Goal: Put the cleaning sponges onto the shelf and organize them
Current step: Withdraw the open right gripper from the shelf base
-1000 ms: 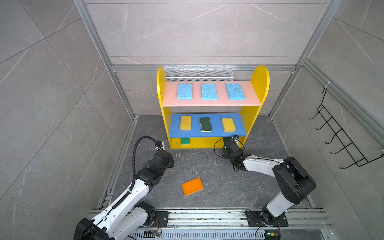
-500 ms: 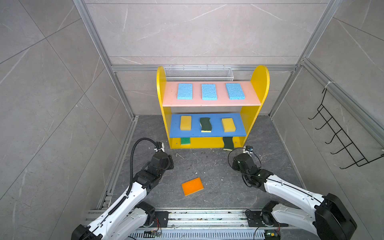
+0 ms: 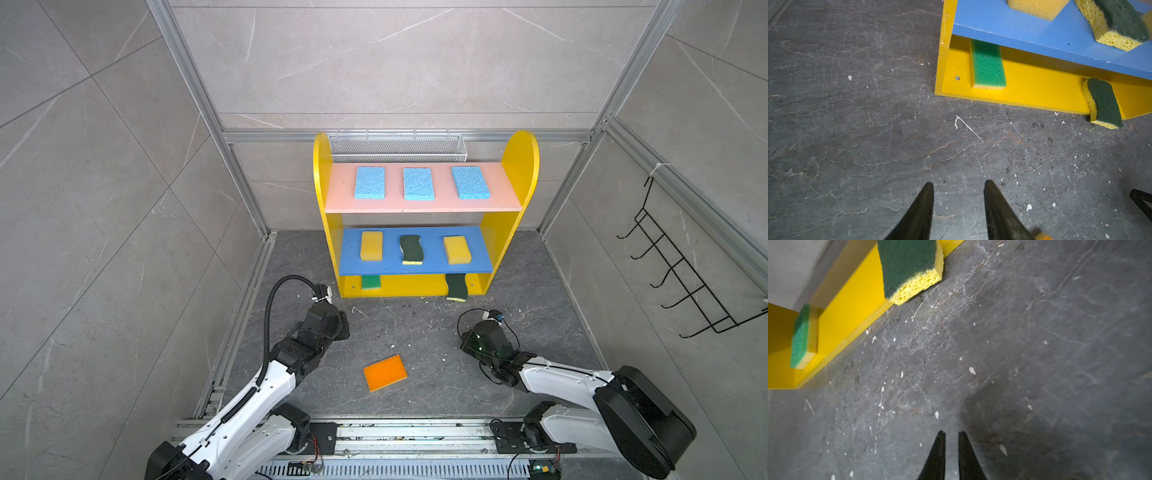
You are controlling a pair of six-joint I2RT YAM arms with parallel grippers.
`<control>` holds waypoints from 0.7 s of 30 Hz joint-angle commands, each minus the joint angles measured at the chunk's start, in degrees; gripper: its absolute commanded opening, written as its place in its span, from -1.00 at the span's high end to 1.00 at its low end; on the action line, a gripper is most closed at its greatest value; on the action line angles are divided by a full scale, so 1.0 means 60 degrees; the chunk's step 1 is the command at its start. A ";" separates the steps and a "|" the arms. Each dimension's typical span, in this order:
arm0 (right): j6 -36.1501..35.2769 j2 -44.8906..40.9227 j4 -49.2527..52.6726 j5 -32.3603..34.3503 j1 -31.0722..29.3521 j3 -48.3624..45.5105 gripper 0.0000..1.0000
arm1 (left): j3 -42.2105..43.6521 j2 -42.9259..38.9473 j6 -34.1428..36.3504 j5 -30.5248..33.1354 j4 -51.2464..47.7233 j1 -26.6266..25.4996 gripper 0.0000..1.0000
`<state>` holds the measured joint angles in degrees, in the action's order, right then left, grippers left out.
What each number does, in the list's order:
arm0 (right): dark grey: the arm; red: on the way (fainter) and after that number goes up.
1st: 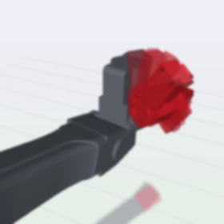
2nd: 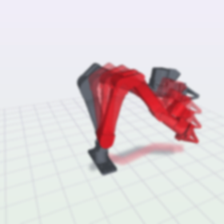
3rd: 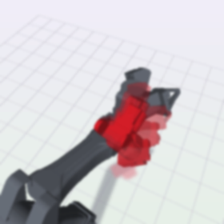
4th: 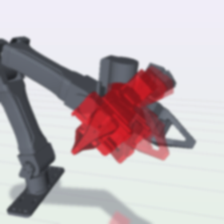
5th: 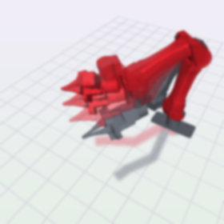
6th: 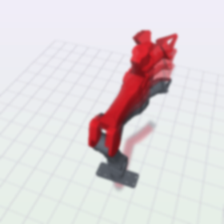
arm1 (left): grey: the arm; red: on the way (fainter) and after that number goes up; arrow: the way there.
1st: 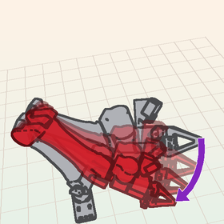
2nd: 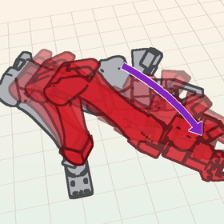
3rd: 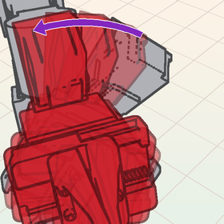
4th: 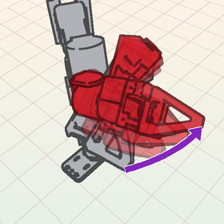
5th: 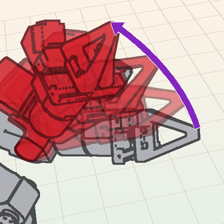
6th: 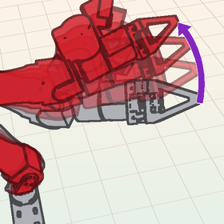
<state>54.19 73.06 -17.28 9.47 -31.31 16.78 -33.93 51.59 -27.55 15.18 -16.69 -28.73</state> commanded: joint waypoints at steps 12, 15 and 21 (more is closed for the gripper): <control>0.1229 0.4226 -0.6479 -0.1735 0.1443 -0.0241 0.95 | 0.0082 0.0603 0.0065 0.0081 0.0816 -0.0035 0.13; 0.1230 0.4644 -0.6795 -0.1755 0.1661 -0.0134 0.95 | 0.0127 0.0761 0.0073 0.0136 0.0967 -0.0045 0.13; 0.1211 0.5659 -0.7533 -0.1929 0.2265 0.0268 0.96 | 0.0147 0.1152 0.0033 0.0194 0.1310 -0.0041 0.12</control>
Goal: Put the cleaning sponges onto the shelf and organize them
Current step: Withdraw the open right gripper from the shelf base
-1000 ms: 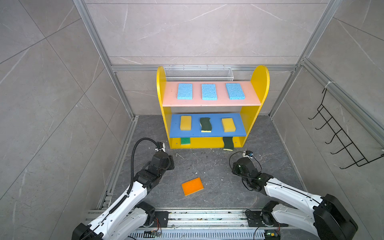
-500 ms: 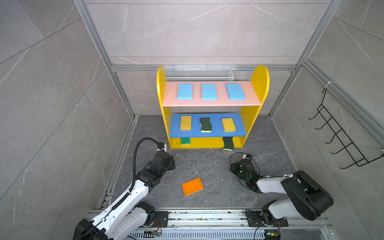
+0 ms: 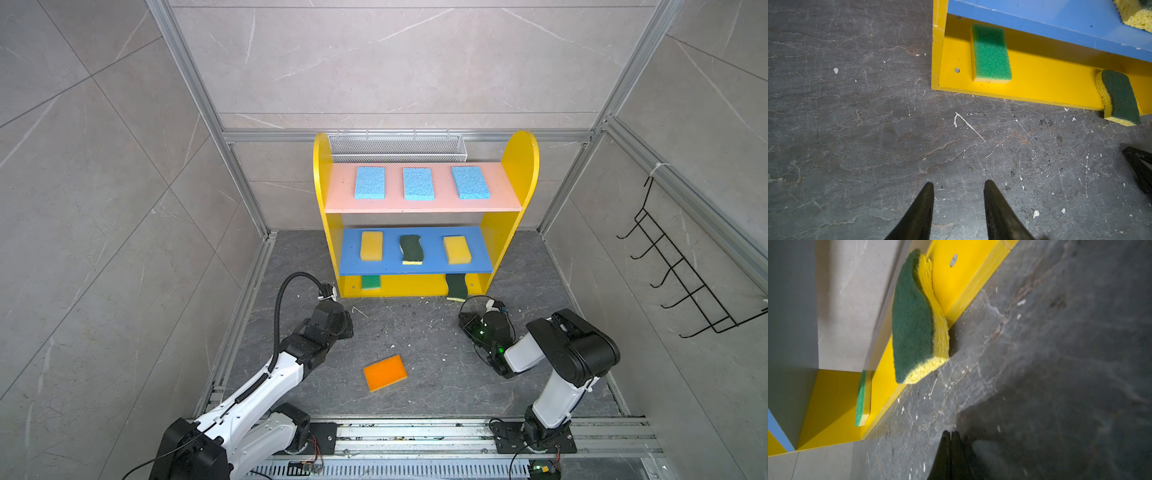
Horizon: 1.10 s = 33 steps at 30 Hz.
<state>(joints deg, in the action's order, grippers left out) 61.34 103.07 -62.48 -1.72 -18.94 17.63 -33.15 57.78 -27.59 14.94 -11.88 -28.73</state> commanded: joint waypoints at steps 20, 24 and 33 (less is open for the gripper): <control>0.0365 0.3313 -0.1720 -0.0699 0.0592 0.0912 1.00 | -0.0006 0.1342 -0.0089 0.0304 0.1447 -0.0045 0.14; 0.0230 0.3421 -0.1754 -0.0668 0.0643 0.0947 1.00 | 0.0015 0.1373 -0.0110 0.0323 0.1467 -0.0045 0.14; 0.0003 0.3050 -0.0511 -0.0578 0.0761 0.1444 1.00 | 0.0069 0.1412 -0.0180 0.0336 0.1476 -0.0045 0.14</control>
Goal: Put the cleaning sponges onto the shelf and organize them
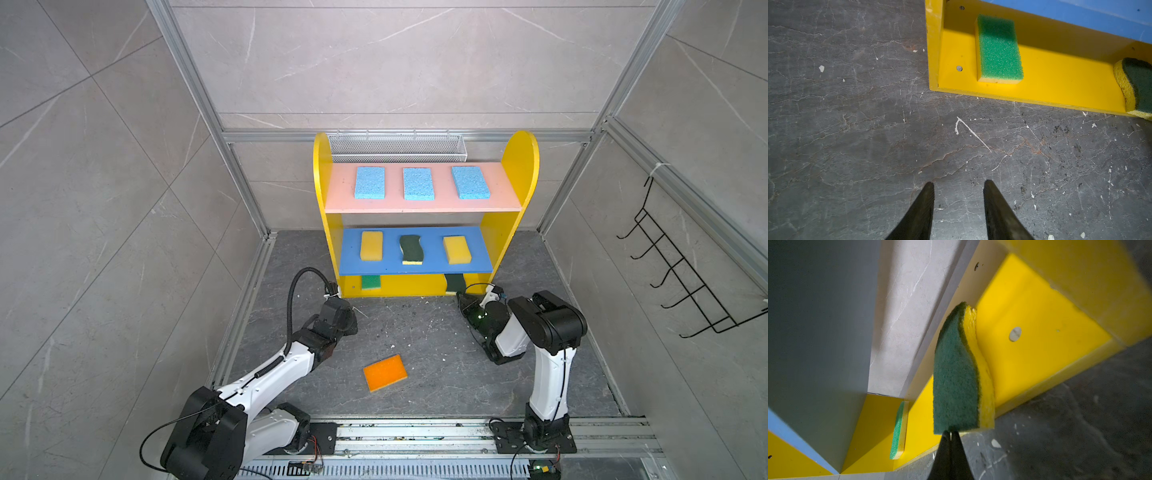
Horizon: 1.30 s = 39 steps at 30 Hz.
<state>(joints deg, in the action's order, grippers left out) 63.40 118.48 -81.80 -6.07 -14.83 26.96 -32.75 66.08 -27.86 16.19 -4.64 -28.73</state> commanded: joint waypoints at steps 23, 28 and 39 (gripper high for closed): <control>-0.0600 0.0152 0.4476 -0.0024 -0.0093 0.0765 1.00 | 0.0064 0.0365 -0.0151 0.0115 0.0471 -0.0044 0.14; -0.0653 0.0131 0.4620 0.0116 -0.0129 0.0858 1.00 | 0.0132 0.0322 -0.0132 0.0144 0.0442 -0.0042 0.14; -0.0774 0.0149 0.5138 0.0350 -0.0401 0.1262 1.00 | 0.0220 0.0222 -0.0078 0.0203 0.0425 -0.0040 0.14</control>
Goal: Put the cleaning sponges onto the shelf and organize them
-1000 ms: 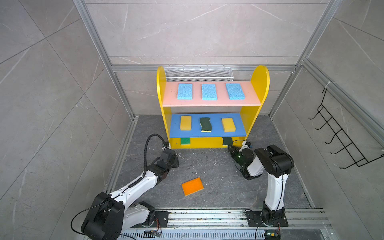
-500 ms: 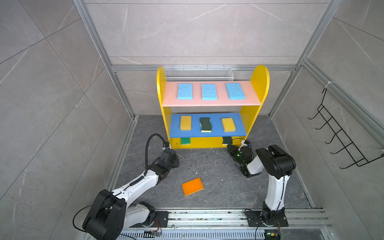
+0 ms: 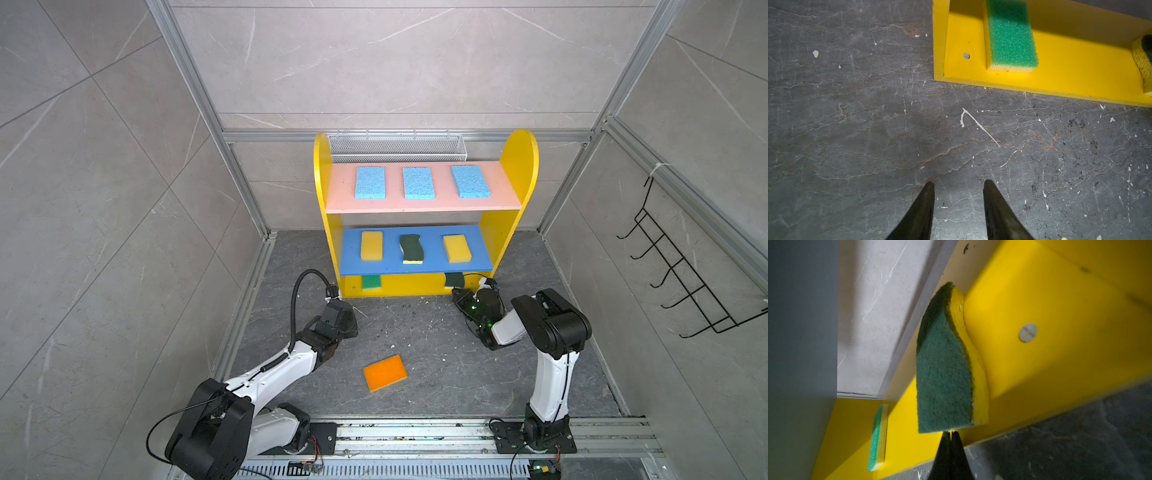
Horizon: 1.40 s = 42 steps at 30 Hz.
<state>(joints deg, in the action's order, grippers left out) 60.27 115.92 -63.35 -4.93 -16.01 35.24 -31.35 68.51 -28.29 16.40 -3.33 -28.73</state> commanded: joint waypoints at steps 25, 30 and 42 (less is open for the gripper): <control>-0.0273 -0.0061 0.2755 0.1109 -0.0737 -0.0277 1.00 | 0.0230 -0.0231 -0.0015 0.0166 0.0325 -0.0032 0.14; -0.0268 -0.0738 0.2955 0.1364 -0.0811 -0.0795 1.00 | 0.0315 -0.0397 -0.0044 0.0130 0.0194 -0.0044 0.14; -0.1230 -0.5182 0.7315 0.2798 -0.1191 -0.1835 0.72 | -0.0043 -0.1306 0.0048 0.0778 -0.1537 -0.0471 0.12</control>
<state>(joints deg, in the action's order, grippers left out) 56.01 91.02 -32.32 7.07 -22.35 24.97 -29.58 62.30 -28.27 18.44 -8.27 -30.50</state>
